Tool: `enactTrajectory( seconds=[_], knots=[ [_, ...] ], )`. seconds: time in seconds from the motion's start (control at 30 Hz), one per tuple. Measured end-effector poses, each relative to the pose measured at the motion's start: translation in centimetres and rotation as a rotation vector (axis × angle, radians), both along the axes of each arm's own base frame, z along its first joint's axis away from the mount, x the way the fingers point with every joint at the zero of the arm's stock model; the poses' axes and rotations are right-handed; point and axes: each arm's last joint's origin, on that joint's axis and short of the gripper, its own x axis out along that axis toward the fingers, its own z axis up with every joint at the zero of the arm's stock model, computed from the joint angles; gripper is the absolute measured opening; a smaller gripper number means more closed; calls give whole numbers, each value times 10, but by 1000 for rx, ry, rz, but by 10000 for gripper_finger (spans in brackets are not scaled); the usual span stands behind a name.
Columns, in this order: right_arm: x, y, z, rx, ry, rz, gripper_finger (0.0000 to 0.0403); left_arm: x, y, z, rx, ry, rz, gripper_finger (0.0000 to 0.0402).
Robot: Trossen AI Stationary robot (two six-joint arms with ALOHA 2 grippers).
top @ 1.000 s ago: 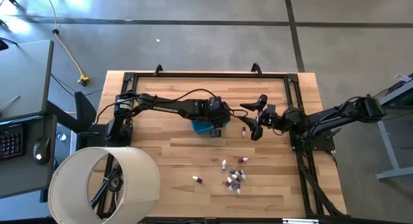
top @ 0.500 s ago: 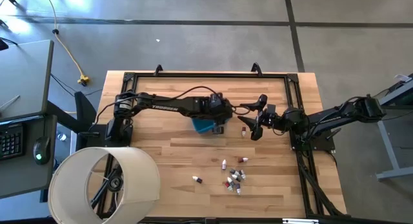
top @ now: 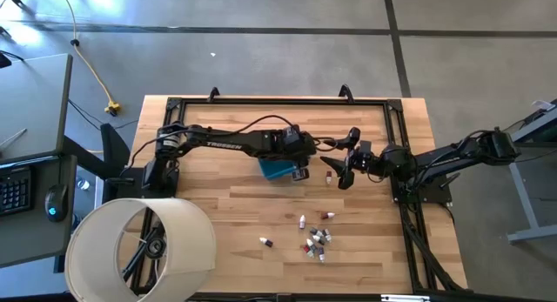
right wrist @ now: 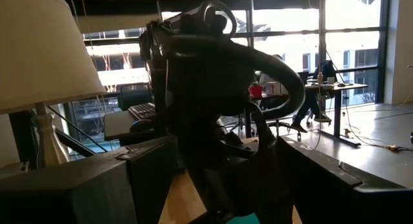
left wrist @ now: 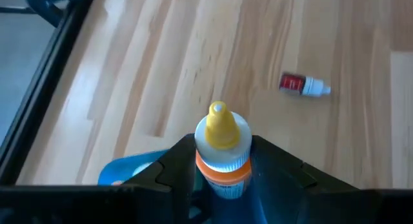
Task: Pick & Place food coloring
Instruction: Adjust the big yellow food coloring bottle in the bin, then put the top small red food coloring bottle into the bin
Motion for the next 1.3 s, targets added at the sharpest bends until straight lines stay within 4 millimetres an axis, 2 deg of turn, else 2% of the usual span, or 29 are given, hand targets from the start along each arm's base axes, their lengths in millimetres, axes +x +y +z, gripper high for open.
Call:
enactTrajectory(
  seconds=[0.13, 0.4, 0.83, 0.93, 1.13, 1.2, 1.3],
  knots=[
    [0, 0, 0, 0, 2, 0, 256, -1, 0, 0, -2, 9, 6, 135],
    [0, 0, 0, 2, 1, 9, 256, 4, 1, -20, 28, 77, 16, 141],
    [0, 1, 0, -2, 3, 23, 256, 2, 1, -25, 100, 134, 5, 200],
    [0, 1, 0, -3, 2, 24, 256, -4, -2, -16, 133, 168, -19, 204],
    [0, 1, 0, -6, 3, 23, 256, -21, -14, 15, 110, 274, -107, 205],
    [0, 1, -1, -6, 10, 22, 256, -25, -22, 32, 94, 262, -145, 205],
    [0, 1, -3, -12, 41, 44, 256, -42, -35, 62, 80, 286, -160, 205]
  ],
)
